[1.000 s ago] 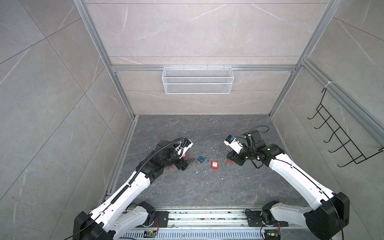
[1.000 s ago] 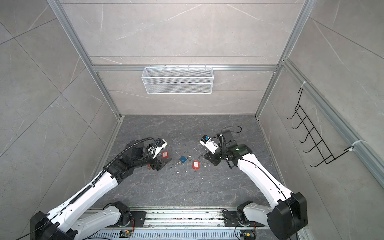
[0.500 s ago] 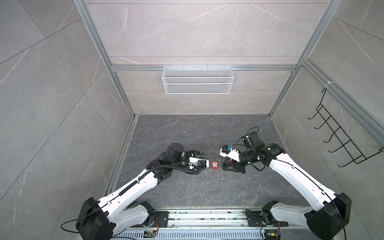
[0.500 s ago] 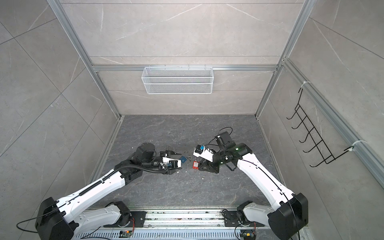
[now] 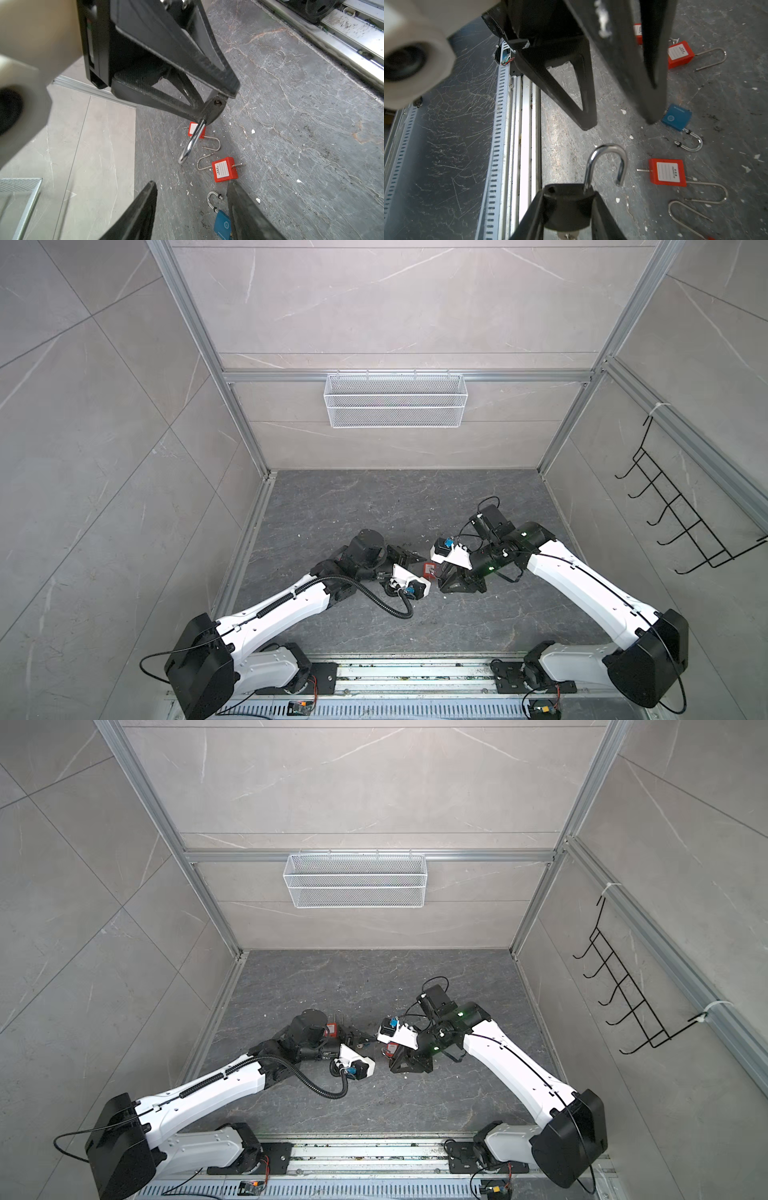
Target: Lock with the key
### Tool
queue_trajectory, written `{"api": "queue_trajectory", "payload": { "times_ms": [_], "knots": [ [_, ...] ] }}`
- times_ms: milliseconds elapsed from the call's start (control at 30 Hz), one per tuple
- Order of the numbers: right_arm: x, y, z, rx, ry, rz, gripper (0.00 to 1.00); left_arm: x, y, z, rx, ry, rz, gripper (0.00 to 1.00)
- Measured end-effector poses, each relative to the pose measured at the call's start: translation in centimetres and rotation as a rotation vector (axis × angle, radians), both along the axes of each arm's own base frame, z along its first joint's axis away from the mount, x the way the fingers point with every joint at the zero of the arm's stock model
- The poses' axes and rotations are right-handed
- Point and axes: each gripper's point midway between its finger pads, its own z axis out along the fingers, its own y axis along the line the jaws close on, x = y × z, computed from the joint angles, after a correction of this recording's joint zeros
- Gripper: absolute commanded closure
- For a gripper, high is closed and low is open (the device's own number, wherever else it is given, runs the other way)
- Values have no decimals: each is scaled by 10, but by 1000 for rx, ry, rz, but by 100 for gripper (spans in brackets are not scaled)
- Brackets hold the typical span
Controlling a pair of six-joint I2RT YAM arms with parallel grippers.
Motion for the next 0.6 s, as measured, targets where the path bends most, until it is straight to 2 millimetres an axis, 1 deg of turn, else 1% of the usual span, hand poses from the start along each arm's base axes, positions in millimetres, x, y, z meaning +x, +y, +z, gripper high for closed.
{"api": "queue_trajectory", "payload": {
  "times_ms": [167, 333, 600],
  "knots": [
    [-2, 5, 3, 1, 0, 18, 82, -7, -4, 0, 4, -20, -31, 52],
    [-3, 9, 1, -6, 11, 34, 82, -11, -8, 4, 1, -29, -45, 59],
    [-8, 9, -2, -19, 32, 41, 82, -14, -12, 8, 3, -28, -58, 75]
  ]
}}
